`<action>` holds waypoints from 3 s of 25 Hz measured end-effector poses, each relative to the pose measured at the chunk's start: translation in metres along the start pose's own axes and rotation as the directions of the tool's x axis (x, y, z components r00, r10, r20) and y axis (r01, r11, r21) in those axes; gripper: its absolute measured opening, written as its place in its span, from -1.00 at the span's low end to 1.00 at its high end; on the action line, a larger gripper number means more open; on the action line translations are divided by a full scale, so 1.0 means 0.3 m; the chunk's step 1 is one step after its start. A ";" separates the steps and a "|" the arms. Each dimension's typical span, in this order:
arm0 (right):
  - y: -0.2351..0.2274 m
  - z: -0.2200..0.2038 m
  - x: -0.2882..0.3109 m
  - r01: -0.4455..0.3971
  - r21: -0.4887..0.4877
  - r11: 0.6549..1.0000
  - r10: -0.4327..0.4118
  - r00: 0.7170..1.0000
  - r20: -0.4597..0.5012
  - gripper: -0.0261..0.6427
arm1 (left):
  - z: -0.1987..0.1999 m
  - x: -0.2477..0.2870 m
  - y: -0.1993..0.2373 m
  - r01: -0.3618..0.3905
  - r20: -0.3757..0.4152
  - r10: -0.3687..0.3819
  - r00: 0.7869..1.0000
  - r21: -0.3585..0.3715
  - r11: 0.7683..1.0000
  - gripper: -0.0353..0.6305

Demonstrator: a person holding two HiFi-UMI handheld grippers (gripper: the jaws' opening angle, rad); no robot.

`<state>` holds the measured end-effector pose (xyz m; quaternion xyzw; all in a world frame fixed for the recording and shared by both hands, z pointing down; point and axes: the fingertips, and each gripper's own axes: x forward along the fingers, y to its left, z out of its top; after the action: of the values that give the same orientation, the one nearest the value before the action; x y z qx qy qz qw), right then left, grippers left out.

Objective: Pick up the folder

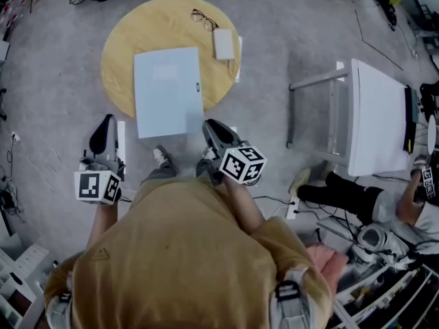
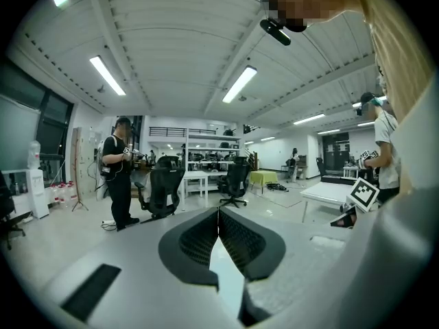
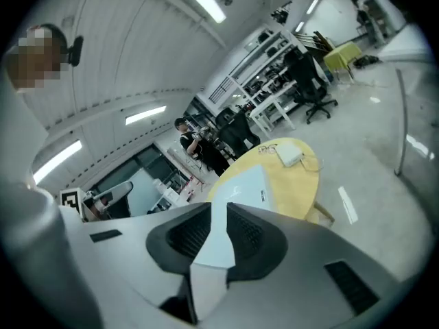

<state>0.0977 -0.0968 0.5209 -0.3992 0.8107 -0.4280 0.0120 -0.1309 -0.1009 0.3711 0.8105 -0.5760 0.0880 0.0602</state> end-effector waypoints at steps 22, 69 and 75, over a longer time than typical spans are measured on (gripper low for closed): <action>-0.240 -0.467 0.243 -0.265 0.707 0.656 0.041 0.947 0.318 0.17 | -0.141 -0.085 0.132 0.115 -0.176 -0.095 0.980 0.107 0.988 -0.88; 0.278 0.290 -0.031 -0.522 0.198 0.830 0.296 0.712 0.637 -0.12 | -0.040 -0.223 0.209 0.075 -0.017 -0.074 0.997 0.070 0.995 -0.88; 0.404 0.474 -0.167 -0.601 0.111 0.792 0.356 0.601 0.715 -0.12 | 0.031 -0.231 0.198 0.052 0.052 -0.055 0.997 0.064 0.997 -0.88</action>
<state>0.1060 -0.1230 0.3294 -0.2789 0.7423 -0.3714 0.4831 -0.2086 -0.0584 0.3472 0.8291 -0.5525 0.0825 0.0218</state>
